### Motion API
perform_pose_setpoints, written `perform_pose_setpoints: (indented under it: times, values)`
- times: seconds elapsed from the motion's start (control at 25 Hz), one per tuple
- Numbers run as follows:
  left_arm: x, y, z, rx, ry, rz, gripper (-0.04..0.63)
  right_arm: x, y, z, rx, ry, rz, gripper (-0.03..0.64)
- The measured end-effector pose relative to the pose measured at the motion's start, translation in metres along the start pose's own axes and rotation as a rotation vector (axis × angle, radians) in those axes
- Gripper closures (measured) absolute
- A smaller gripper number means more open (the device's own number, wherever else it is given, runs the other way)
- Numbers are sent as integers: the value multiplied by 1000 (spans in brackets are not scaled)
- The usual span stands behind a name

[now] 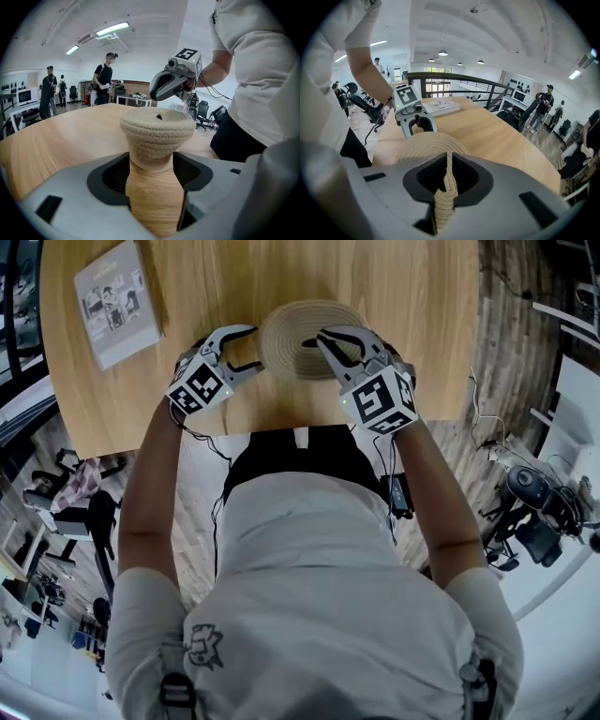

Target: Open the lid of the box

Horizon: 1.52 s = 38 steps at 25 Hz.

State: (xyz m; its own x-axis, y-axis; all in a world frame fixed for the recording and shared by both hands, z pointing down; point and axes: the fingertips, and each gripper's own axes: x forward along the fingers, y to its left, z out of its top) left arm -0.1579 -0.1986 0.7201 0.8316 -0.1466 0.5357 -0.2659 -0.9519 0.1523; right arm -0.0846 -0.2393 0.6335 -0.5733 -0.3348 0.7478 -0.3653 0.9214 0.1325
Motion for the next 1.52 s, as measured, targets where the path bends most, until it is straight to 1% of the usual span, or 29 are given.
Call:
perform_pose_setpoints:
  times: [0.32,0.52,0.68,0.96,1.08,1.24,1.32,1.52]
  values:
    - [5,-2,1,16,21,-51,318,18,17,-18,-202,166,48,469]
    - [6,-3,1,33,30,-65,333,26,19,-30,-267,233,46,459]
    - [6,-3,2,40,31,-64,345,29,19,-34,-289,254,36,460]
    - [6,-3,1,47,30,-60,357,34,20,-35,-358,271,-16,532]
    - [6,-3,2,51,32,-56,362,34,19,-36,-365,273,-18,535]
    - [5,-3,1,55,36,-51,368,34,21,-35,-398,272,-23,564]
    - [5,-2,0,61,40,-46,371,33,22,-34,-403,269,-26,583]
    - [6,-3,-1,65,47,-33,376,26,20,-30,-393,255,-47,589]
